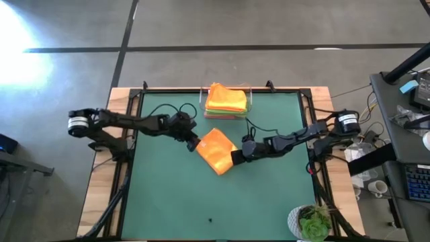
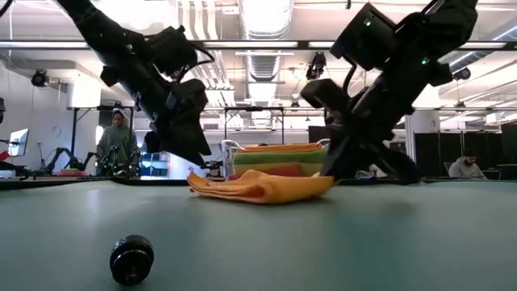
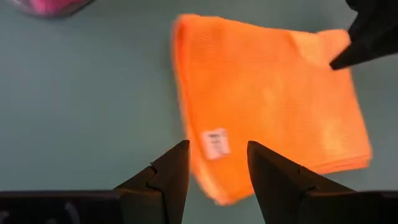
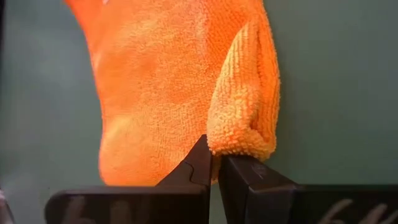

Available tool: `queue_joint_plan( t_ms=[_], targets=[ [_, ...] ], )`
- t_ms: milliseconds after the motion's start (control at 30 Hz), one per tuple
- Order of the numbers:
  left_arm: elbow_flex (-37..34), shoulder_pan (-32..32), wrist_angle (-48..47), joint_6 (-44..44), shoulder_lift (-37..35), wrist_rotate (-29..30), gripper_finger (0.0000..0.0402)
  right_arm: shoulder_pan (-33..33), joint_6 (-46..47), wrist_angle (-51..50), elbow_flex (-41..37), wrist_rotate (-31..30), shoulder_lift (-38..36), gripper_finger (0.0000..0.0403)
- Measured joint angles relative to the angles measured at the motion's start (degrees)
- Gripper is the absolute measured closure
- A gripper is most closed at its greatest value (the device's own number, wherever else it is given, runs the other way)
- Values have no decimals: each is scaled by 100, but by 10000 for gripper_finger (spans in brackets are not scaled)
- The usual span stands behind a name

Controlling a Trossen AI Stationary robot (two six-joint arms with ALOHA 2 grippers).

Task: Fold microfiber towels
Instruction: Put the orange microfiber towel into the transparent bin

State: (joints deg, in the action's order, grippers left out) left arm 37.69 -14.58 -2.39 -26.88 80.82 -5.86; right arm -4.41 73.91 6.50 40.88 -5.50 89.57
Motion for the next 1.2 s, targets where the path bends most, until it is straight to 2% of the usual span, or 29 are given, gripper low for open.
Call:
queue_joint_plan(
  t_ms=[133, 367, 533, 933, 1200],
  targets=[
    [-2, -162, 66, -444, 112, -453, 256, -61, -211, -476, 2, 149, -239, 394],
    [-12, -148, 408, -1966, 501, -593, 256, -39, -817, -1154, 2, 252, -621, 394],
    [31, -145, 1241, -2084, 849, -761, 256, 2, -933, -1416, 7, 258, -693, 394],
    [287, -143, 1703, -2081, 1482, -810, 256, -6, -1024, -1517, 7, 296, -696, 394],
    [705, -137, 1700, -2086, 2077, -869, 256, -6, -1111, -1519, 7, 298, -694, 394]
  ],
)
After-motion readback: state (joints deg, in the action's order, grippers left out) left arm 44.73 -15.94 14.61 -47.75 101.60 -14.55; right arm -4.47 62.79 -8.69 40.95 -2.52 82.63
